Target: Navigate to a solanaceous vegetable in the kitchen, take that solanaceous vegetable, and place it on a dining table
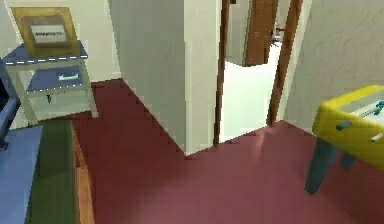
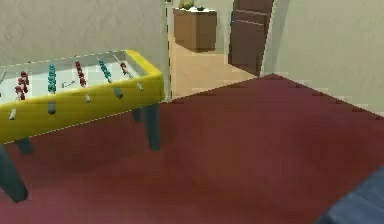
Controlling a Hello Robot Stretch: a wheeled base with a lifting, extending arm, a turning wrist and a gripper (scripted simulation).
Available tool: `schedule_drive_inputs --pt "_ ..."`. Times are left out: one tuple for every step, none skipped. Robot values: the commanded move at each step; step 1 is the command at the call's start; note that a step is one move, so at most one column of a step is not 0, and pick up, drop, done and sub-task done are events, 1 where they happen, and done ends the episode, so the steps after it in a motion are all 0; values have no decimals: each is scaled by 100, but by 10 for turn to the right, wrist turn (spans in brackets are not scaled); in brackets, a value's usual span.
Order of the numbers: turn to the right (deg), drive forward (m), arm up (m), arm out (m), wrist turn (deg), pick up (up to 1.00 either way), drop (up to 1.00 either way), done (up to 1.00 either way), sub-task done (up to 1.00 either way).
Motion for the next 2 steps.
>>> schedule_drive_inputs --pt "450 0 0 0 0 0 0 0 0" --pt "450 0 0 0 0 0 0 0 0"
